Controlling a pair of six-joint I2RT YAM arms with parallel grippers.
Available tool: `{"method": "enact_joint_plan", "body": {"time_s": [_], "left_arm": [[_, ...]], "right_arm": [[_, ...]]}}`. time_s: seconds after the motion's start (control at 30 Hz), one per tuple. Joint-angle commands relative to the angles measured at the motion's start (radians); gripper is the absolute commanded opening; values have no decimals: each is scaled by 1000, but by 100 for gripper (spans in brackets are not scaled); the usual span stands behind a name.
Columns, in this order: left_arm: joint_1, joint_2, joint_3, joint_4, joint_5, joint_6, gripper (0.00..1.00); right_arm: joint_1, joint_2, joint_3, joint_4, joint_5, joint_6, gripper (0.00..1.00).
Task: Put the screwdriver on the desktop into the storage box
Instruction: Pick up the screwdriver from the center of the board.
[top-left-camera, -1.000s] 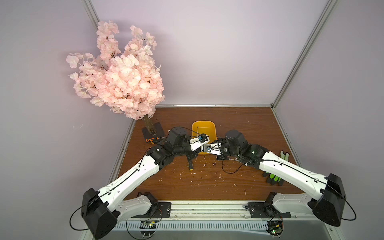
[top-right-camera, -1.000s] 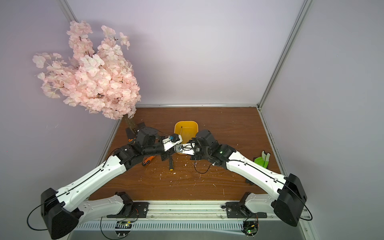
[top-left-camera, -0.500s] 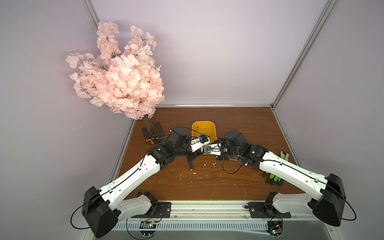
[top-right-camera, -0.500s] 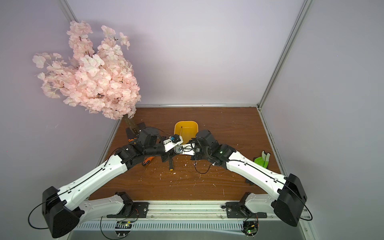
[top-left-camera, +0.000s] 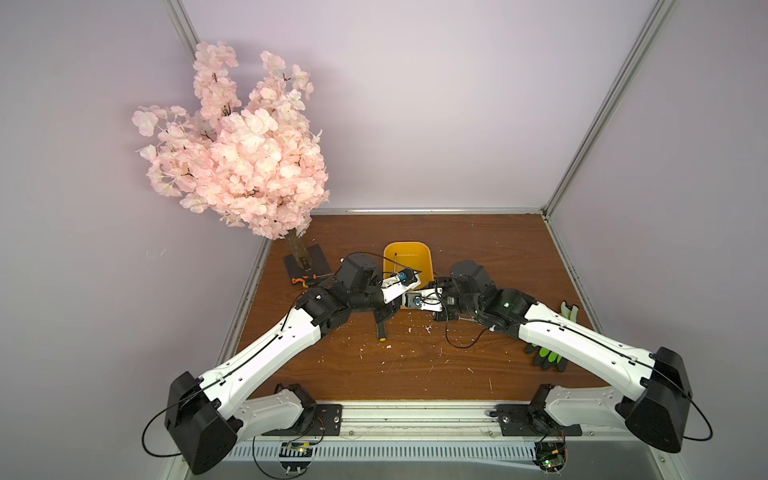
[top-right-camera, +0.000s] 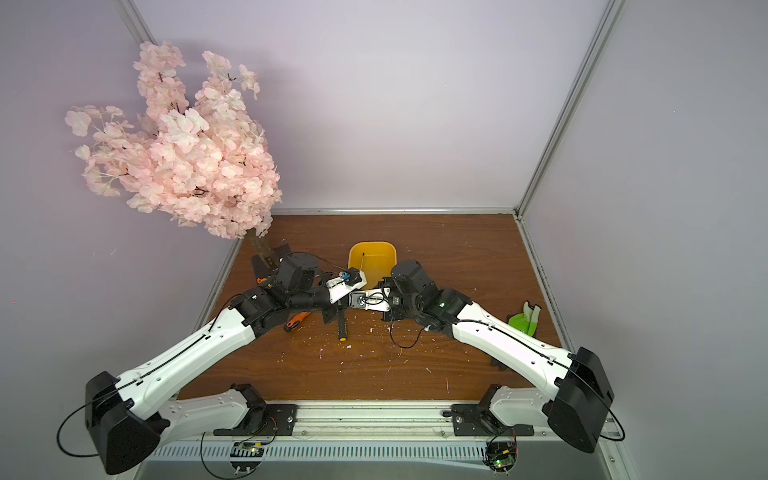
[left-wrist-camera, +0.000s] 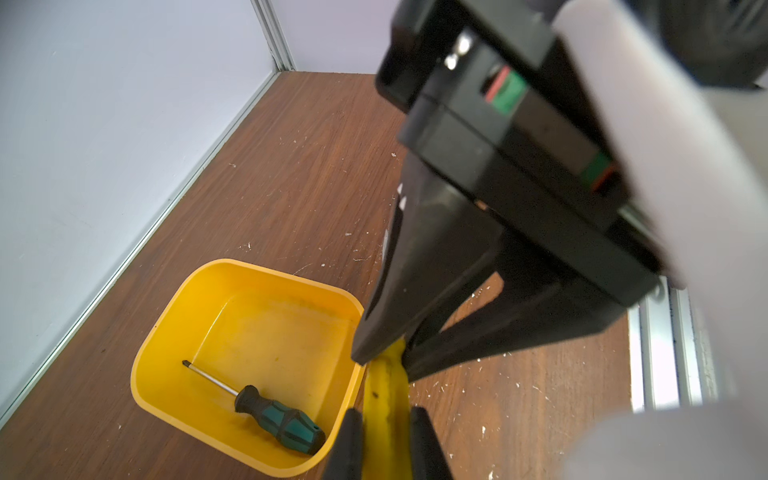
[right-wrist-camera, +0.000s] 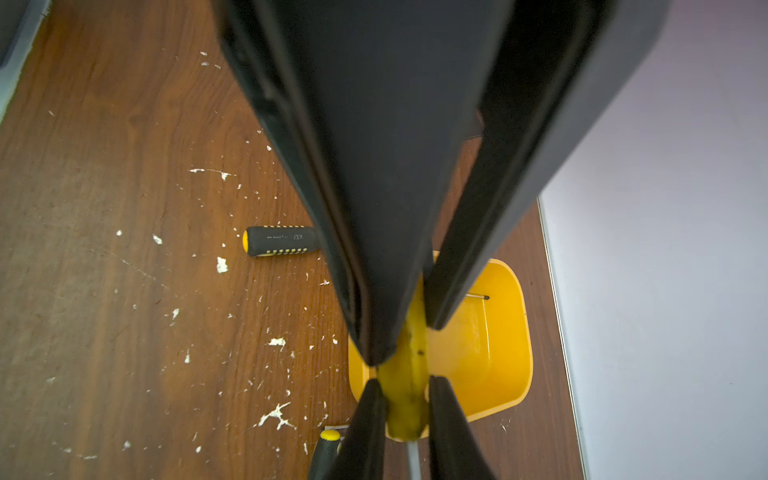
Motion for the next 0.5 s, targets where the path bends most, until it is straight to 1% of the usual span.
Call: {"method": "enact_joint_plan", "body": {"time_s": [0.0,0.03,0.1,0.17,0.27,0.37,0.43,0.47], "left_arm": [[-12,6,16,-19,35,-34,0],[-13,4,12,-6,20,-46,0],[-13,-2,-4,34,-12,-84,0],[-13,-9,-22,79,-43,-129,0],[-14,-30,-66,164,-98,-194,0],[-13,-65,-122,273,-172,-263,0],[-12,-86,-159,341,-220,-303,0],[-13,-92,-174,370,-242,-324,0]], "right_arm": [[-2,-29,14,126,71,37,31],[-3,-34,6,137,85,44,34],[-5,-45,-17,171,116,63,36],[-21,-55,-31,206,143,124,40],[-72,-74,-38,227,119,254,41],[-102,-85,-44,239,125,386,44],[-128,-87,-40,243,123,499,46],[-146,-86,-36,247,114,579,48]]}}
